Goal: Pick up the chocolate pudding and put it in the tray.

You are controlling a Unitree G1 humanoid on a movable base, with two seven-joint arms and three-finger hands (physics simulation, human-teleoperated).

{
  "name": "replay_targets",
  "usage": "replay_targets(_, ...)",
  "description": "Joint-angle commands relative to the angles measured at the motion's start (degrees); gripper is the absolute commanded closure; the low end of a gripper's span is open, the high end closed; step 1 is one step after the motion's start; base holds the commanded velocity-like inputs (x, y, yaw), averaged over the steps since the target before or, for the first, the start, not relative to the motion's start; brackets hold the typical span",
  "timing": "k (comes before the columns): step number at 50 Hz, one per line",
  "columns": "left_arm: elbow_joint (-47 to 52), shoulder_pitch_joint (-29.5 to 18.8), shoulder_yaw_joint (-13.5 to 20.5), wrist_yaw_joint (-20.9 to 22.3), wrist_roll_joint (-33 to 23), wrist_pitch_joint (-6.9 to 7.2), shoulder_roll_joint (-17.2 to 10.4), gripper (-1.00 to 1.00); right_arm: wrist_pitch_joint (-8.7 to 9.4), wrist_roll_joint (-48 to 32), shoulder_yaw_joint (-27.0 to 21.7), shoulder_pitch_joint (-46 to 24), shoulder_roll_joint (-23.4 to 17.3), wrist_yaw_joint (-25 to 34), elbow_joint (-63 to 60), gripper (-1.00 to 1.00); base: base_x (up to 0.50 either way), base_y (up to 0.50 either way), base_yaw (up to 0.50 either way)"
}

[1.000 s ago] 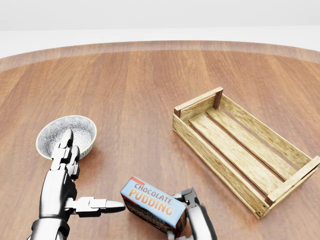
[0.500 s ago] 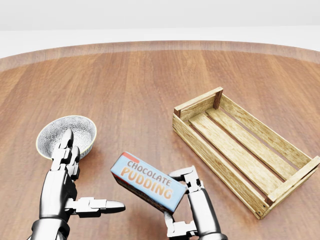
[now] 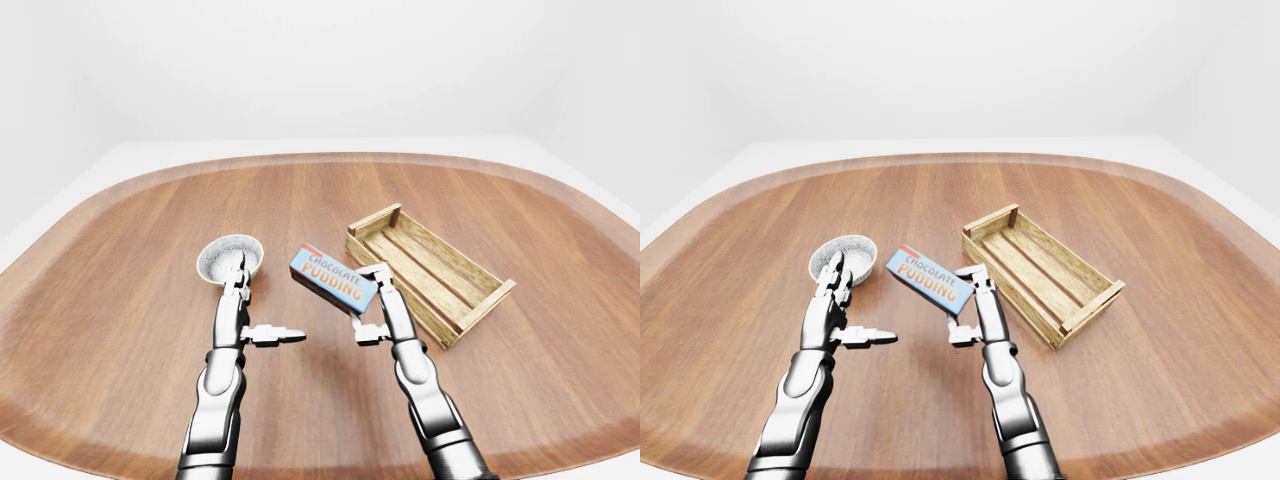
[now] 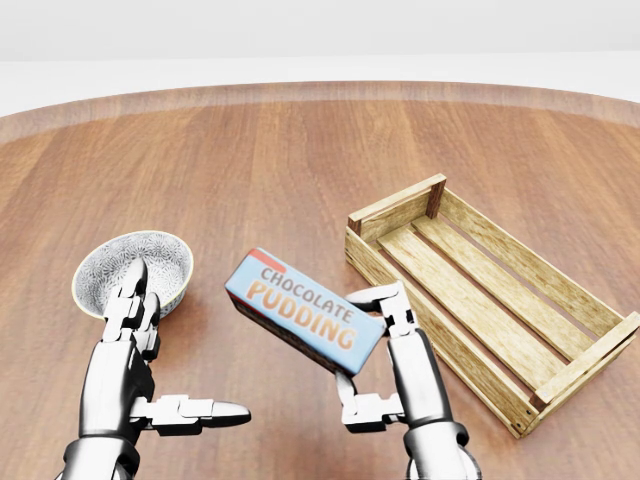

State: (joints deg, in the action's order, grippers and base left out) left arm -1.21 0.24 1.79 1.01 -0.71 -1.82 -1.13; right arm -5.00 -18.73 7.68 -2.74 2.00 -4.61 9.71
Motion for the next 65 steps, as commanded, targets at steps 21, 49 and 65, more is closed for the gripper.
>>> replay_targets(21,0.63,-0.08,0.19,0.70,1.18,1.17,0.13,-1.00,0.00,-0.64,-7.10,-31.82,-3.16,-8.27,38.06,1.00,0.00,0.00,0.00)
replay_targets(49,0.56,0.00,0.13,1.14,1.09,1.06,0.10,-1.00,0.00,-0.52,-9.03,-50.60,-5.65,-11.38,56.44,1.00,0.00,0.00,0.00)
replay_targets(65,0.90,0.00,0.13,1.19,1.14,1.40,0.11,-1.00,0.00,-1.22,-9.49,-55.57,-6.81,-11.96,59.20,1.00,0.00,0.00,0.00)
